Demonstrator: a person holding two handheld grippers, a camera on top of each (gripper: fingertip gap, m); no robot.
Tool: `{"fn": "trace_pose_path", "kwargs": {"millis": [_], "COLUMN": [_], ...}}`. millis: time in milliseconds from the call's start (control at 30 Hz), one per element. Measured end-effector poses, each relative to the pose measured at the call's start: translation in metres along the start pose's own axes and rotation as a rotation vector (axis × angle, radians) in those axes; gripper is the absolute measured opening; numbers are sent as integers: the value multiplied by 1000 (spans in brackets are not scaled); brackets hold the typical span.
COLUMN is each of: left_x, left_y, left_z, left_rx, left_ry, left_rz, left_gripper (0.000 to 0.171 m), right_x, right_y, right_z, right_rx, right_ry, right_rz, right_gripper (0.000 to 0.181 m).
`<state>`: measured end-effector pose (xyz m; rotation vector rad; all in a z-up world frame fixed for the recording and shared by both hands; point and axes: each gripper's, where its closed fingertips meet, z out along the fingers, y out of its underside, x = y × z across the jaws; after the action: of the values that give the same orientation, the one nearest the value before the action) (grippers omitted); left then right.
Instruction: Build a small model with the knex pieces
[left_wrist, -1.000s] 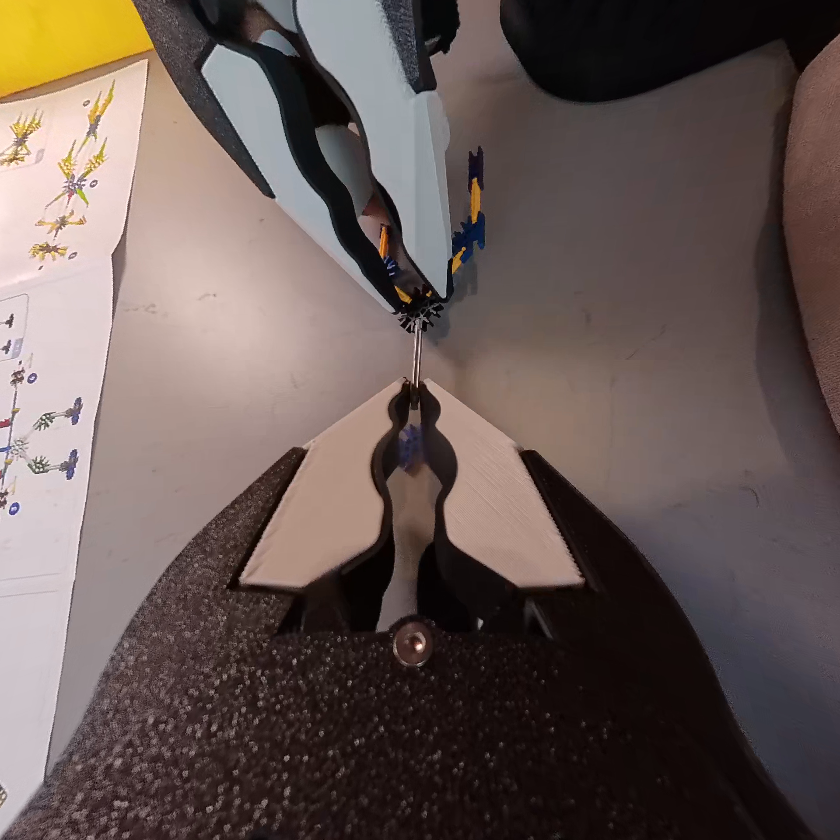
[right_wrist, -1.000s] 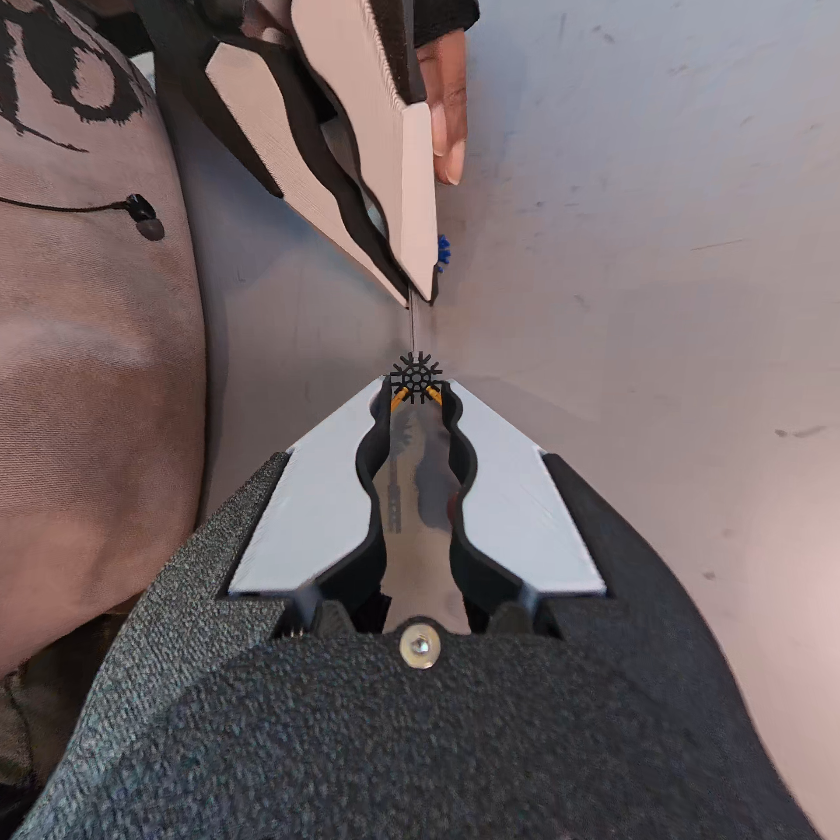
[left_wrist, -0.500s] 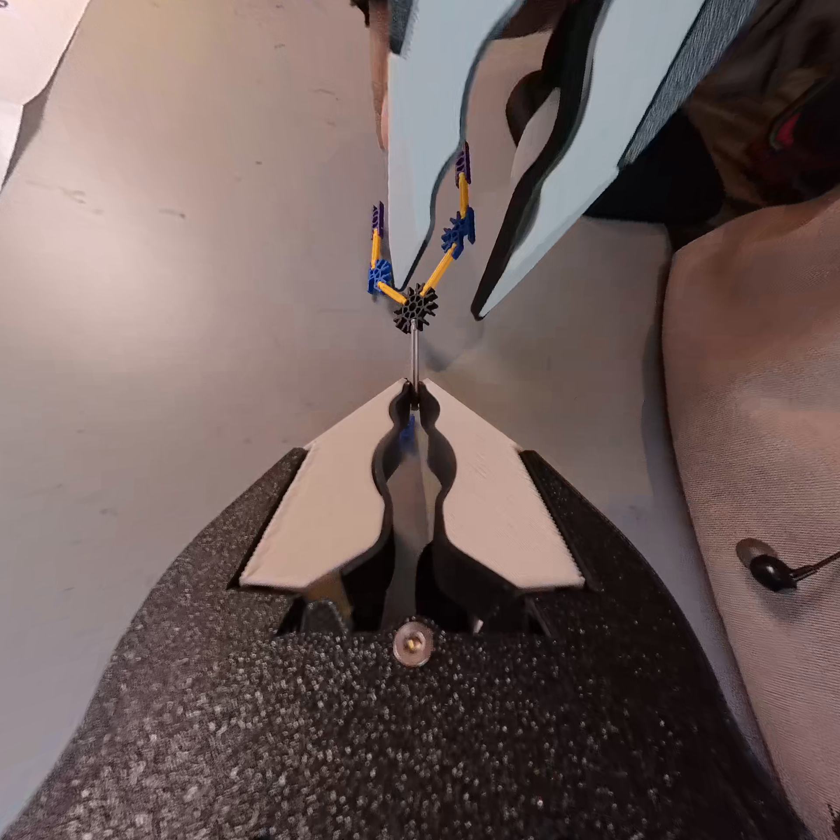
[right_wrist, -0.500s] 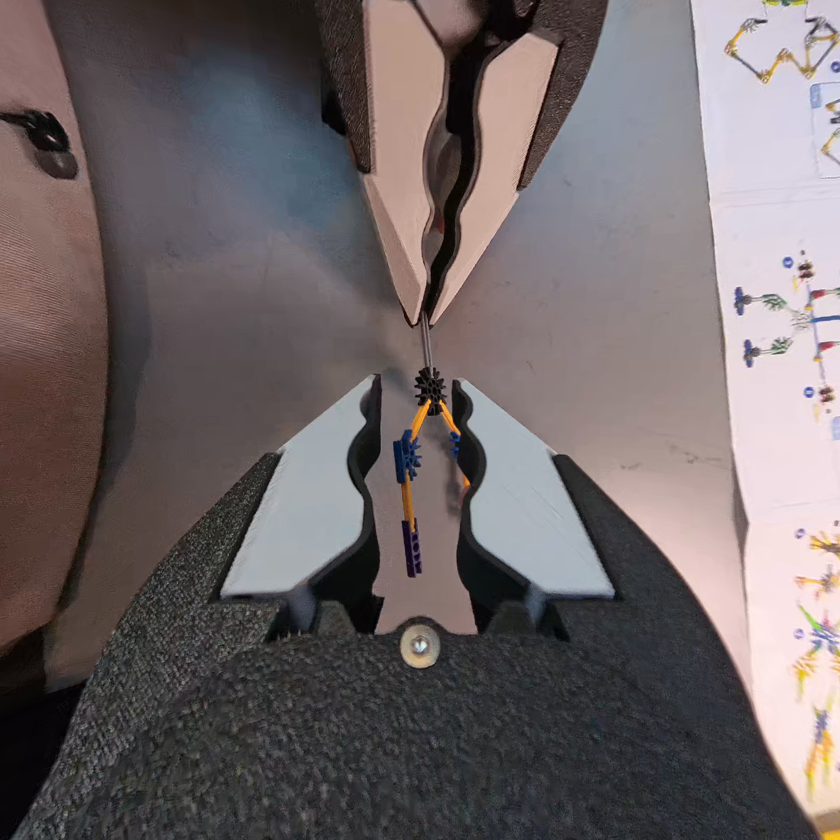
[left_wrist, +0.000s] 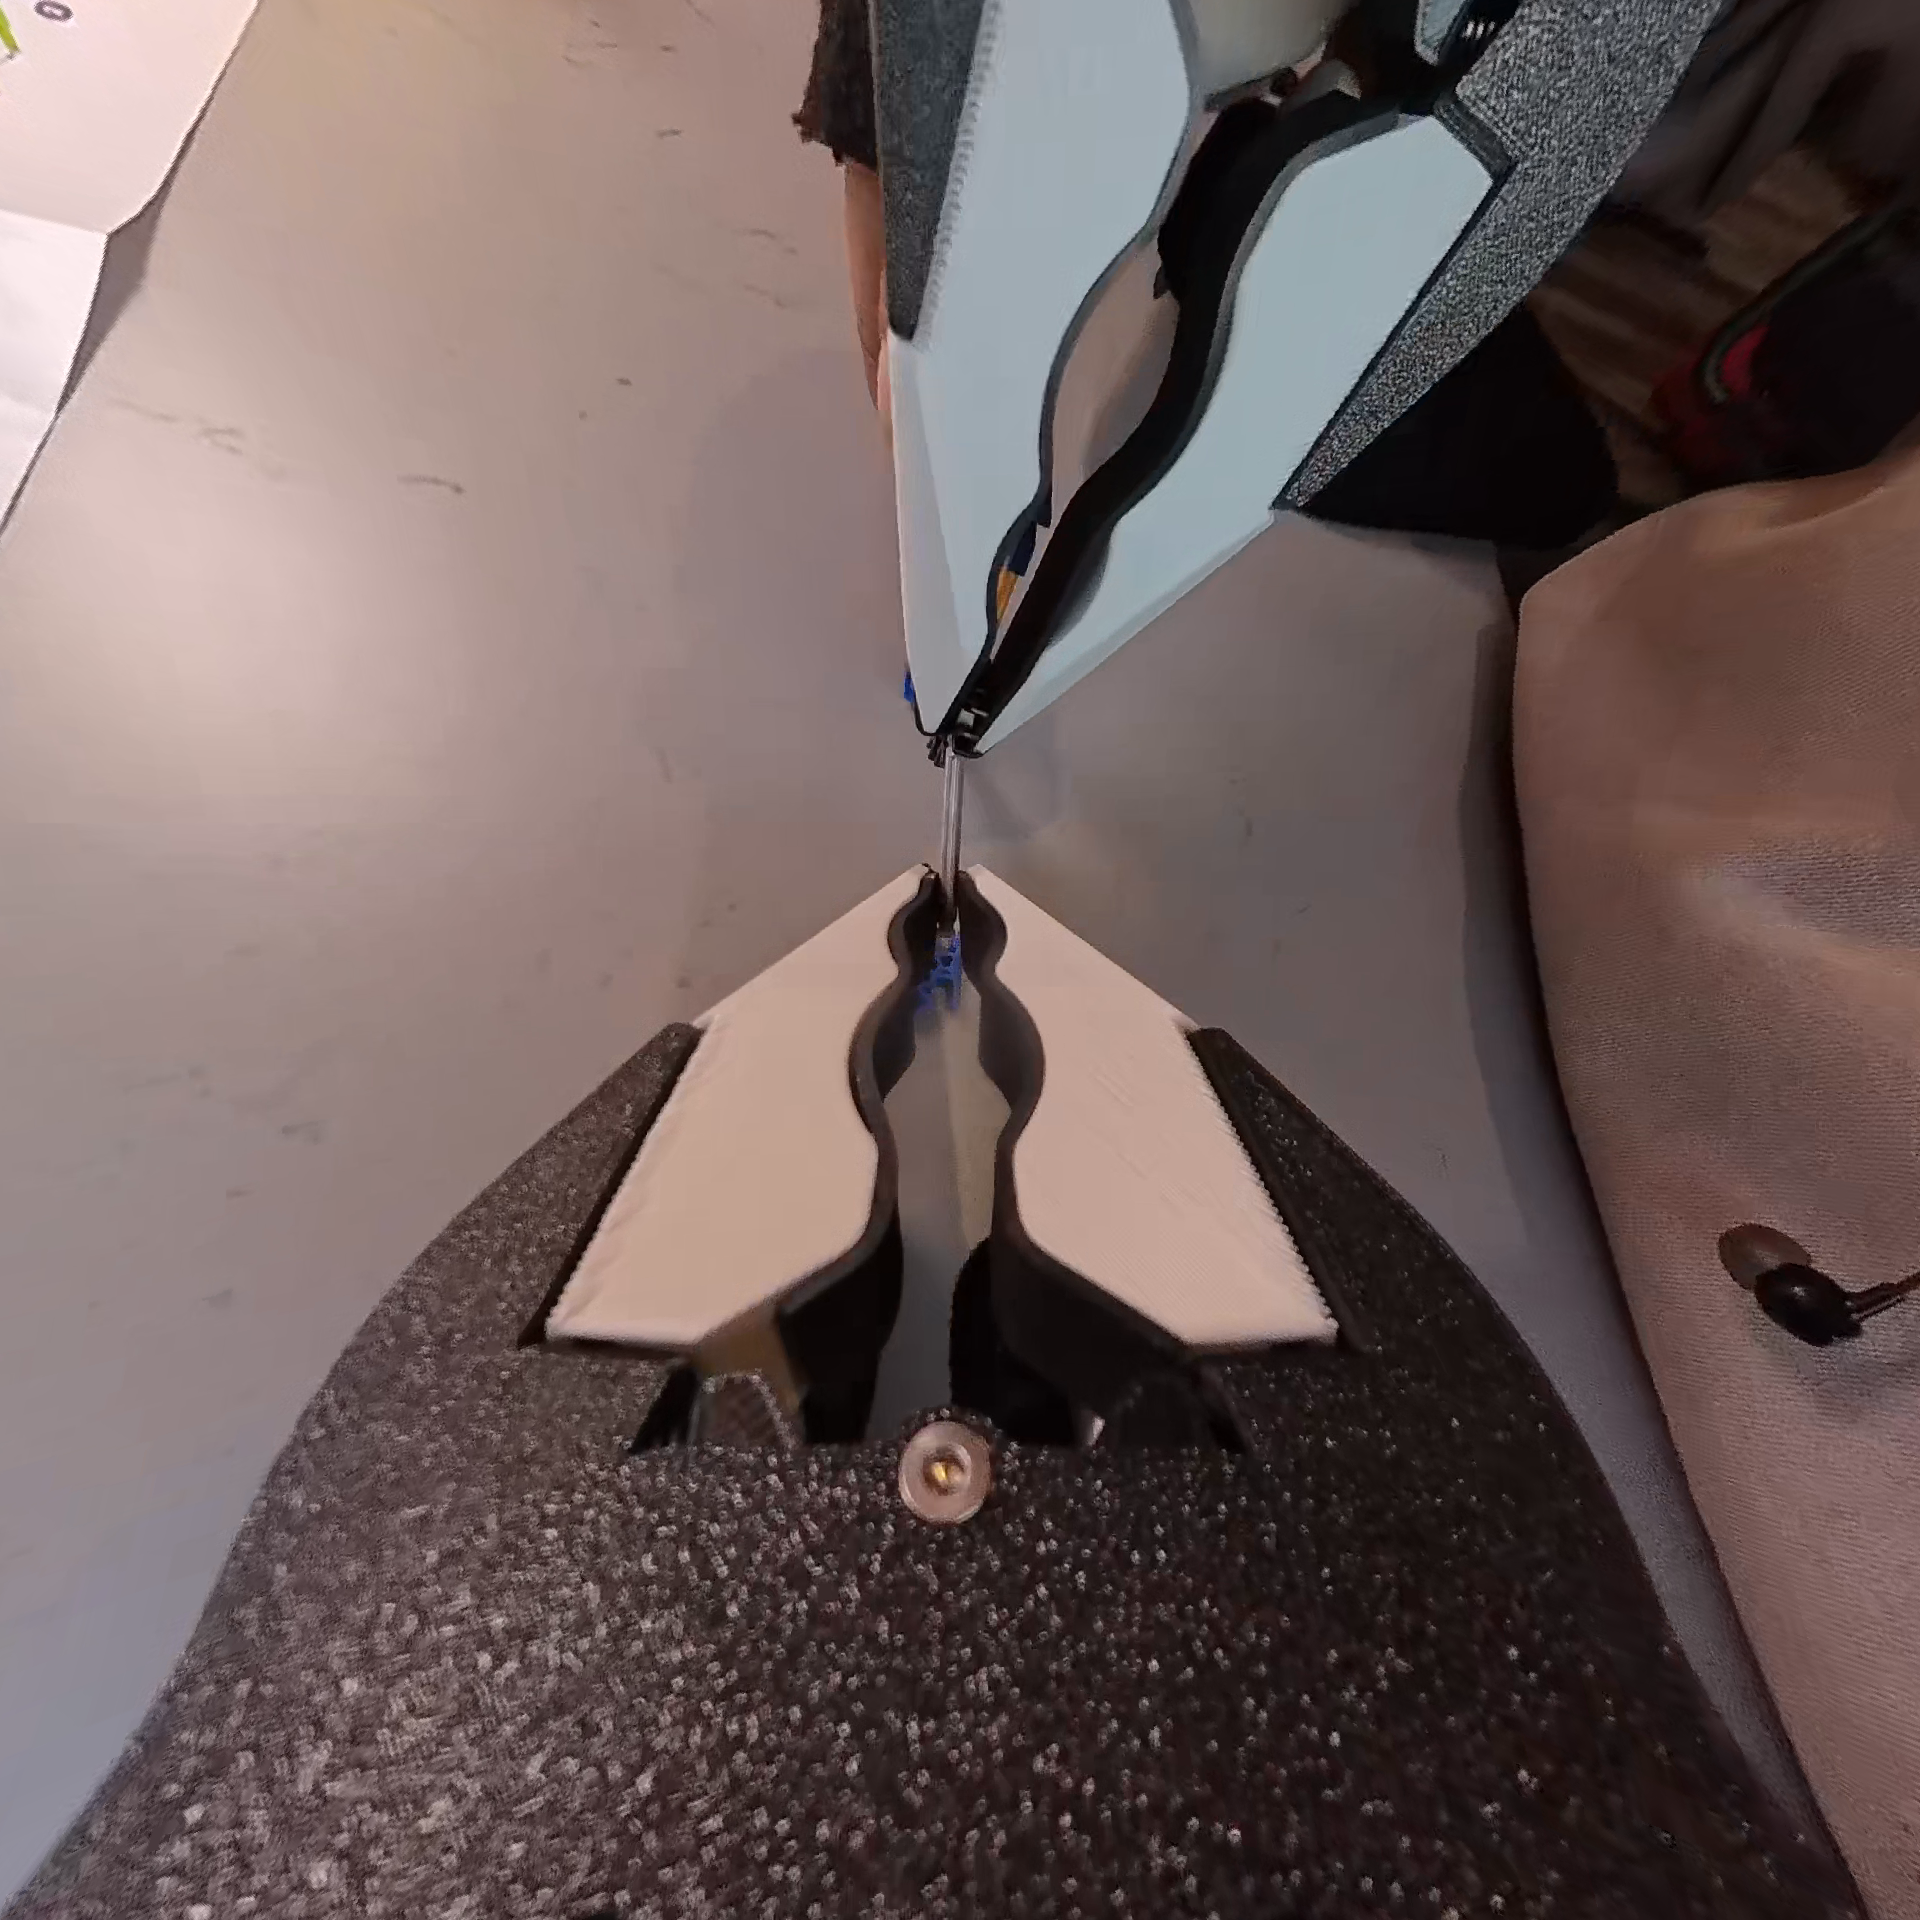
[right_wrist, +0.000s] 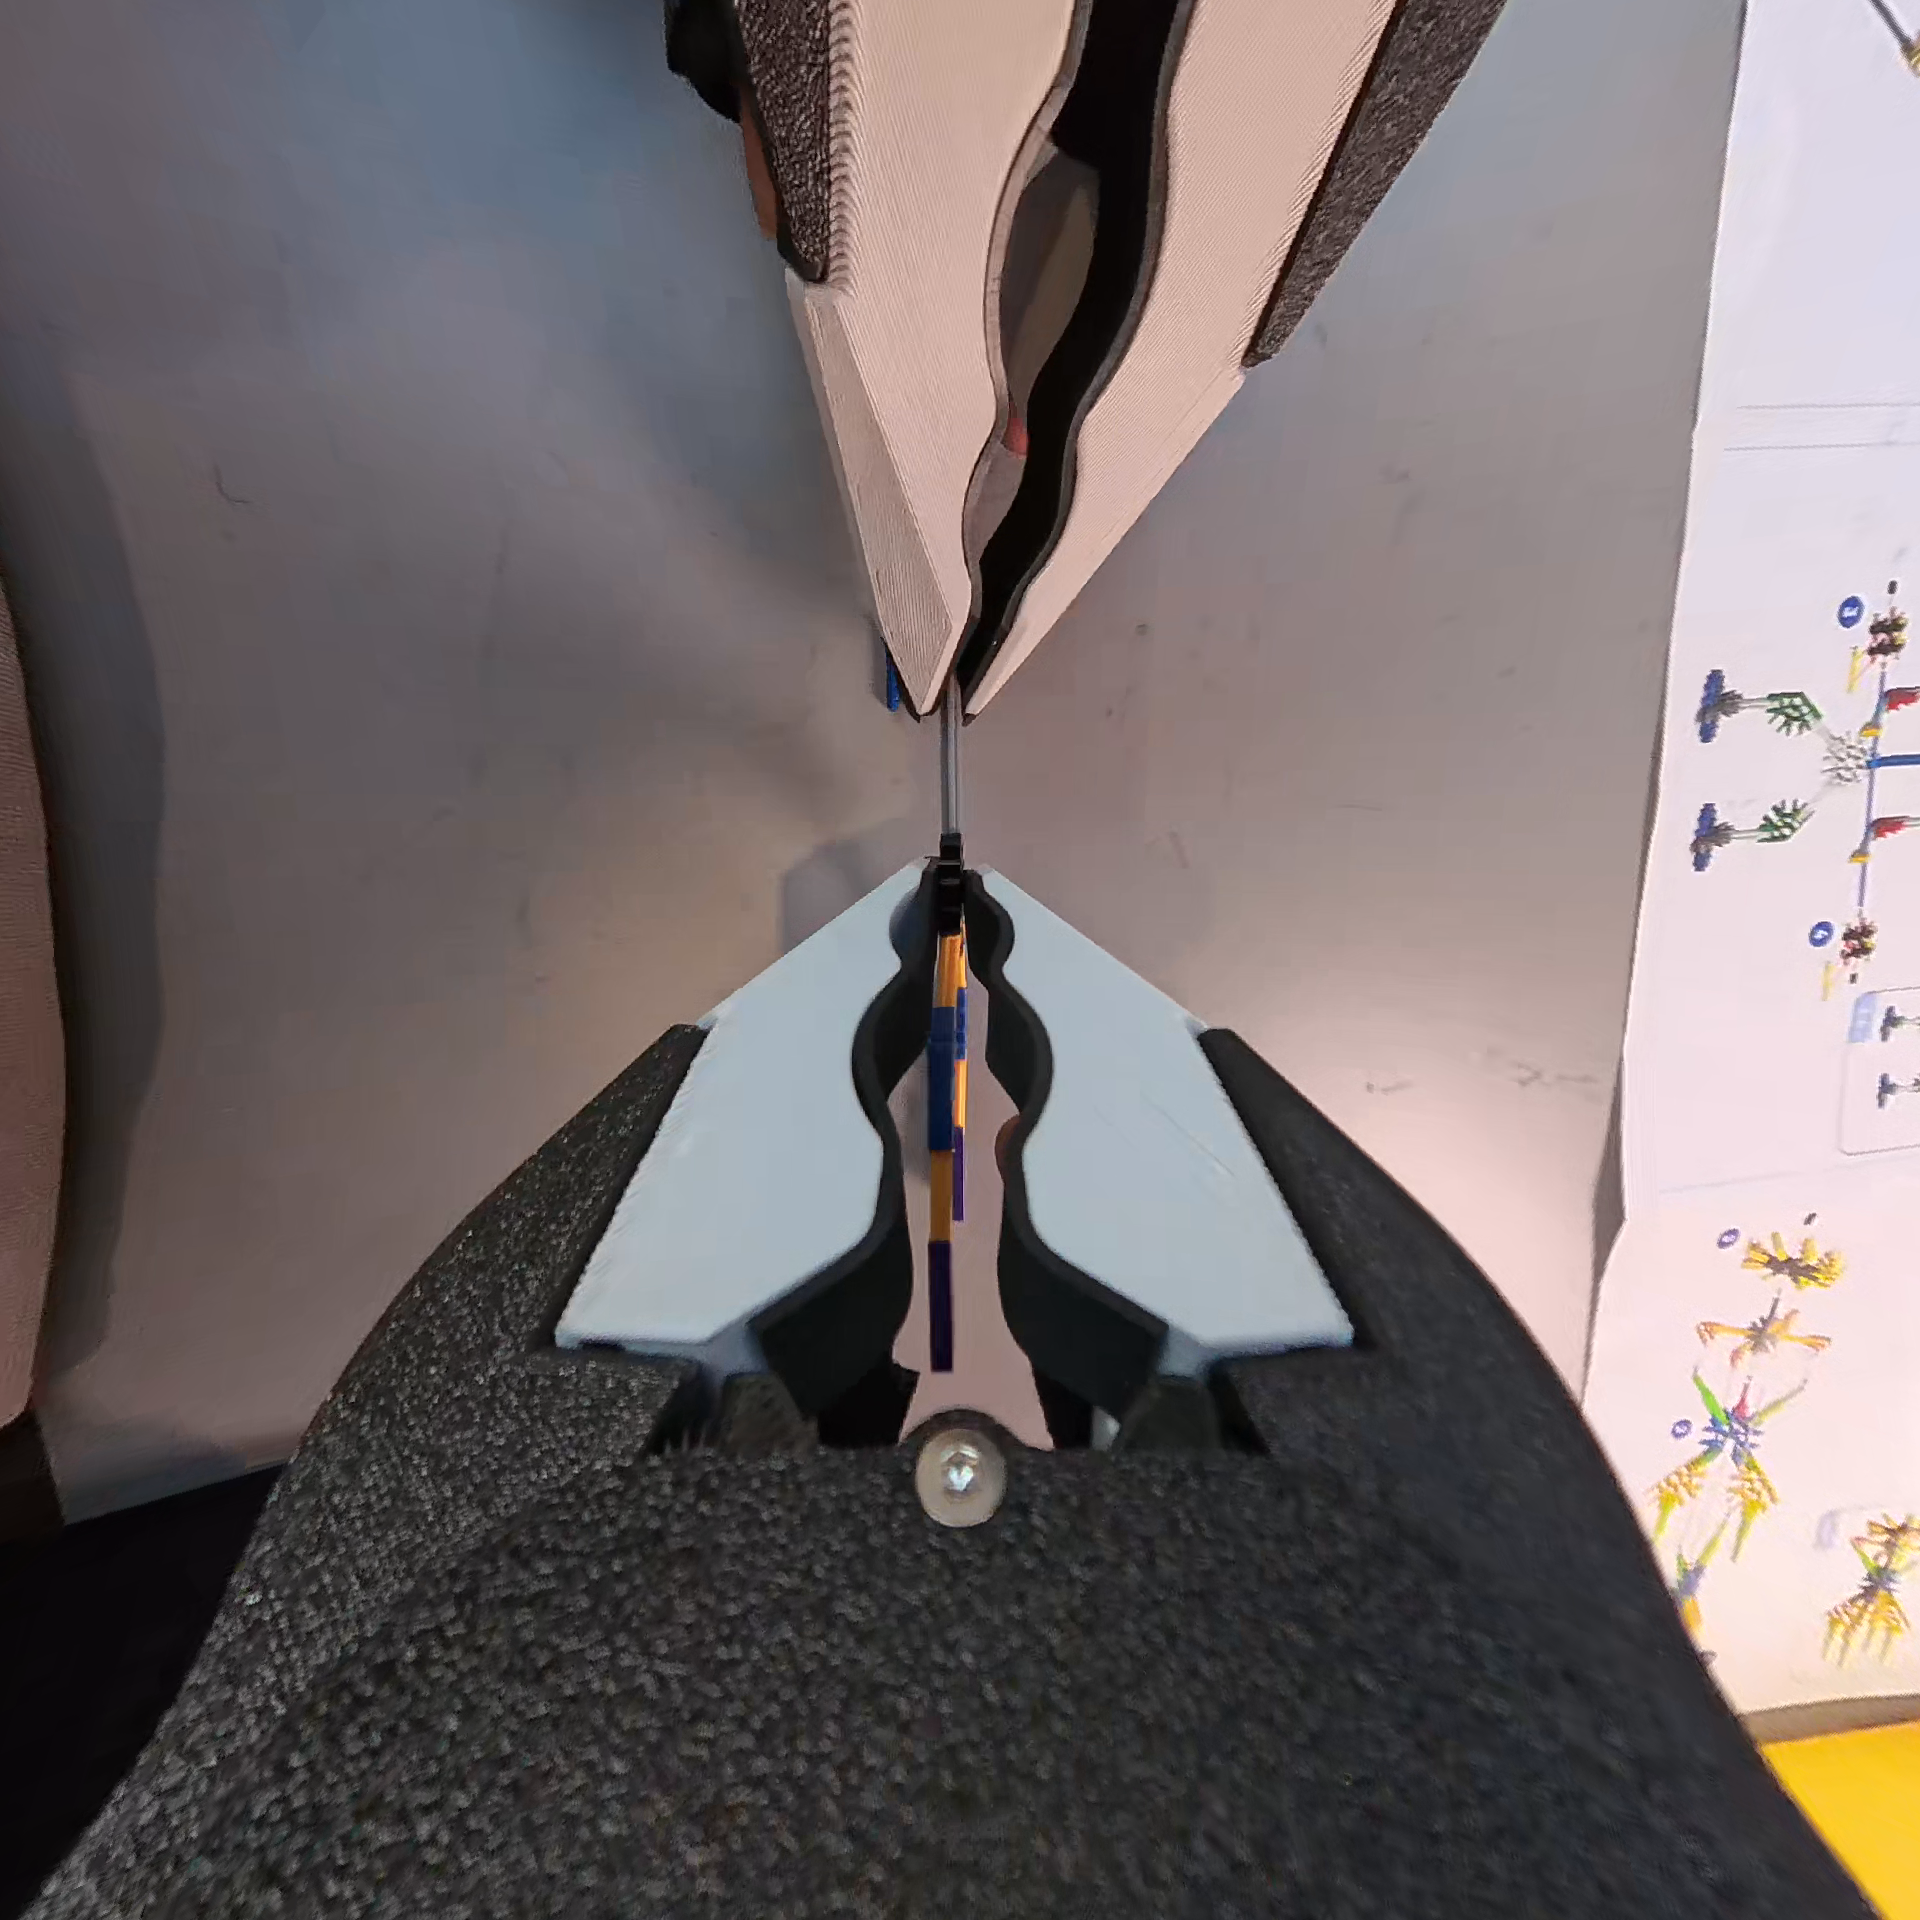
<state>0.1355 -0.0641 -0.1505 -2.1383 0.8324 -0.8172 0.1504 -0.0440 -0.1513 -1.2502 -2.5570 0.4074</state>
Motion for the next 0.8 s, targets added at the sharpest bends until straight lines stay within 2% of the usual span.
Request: {"fn": "trace_pose_path", "kwargs": {"millis": [133,267,333,467,633,800], "left_x": [-1,-1,2,0,0,-3], "left_y": [3,6,8,15,11,23], "left_z": [3,8,10,11,1,-6], "left_rx": [-35,-74,-84,-119,-91,-145], "left_ry": [-80,-166,-168,-174,-136,-103], "left_rz": [190,359,402,412,368,343], "left_gripper": [3,3,3,4,21,22], "right_x": [-13,-9,-8,-12,-13,-13], "right_y": [-2,-16,-13,-12,-12,-10], "right_z": [-3,-6,3,18,24,24], "right_rx": [49,197,200,183,154,145], "right_ry": [-65,-103,-98,-104,-85,-88], "right_rz": [50,207,227,219,188,190], "right_gripper": [22,19,13,1,0,1]}}
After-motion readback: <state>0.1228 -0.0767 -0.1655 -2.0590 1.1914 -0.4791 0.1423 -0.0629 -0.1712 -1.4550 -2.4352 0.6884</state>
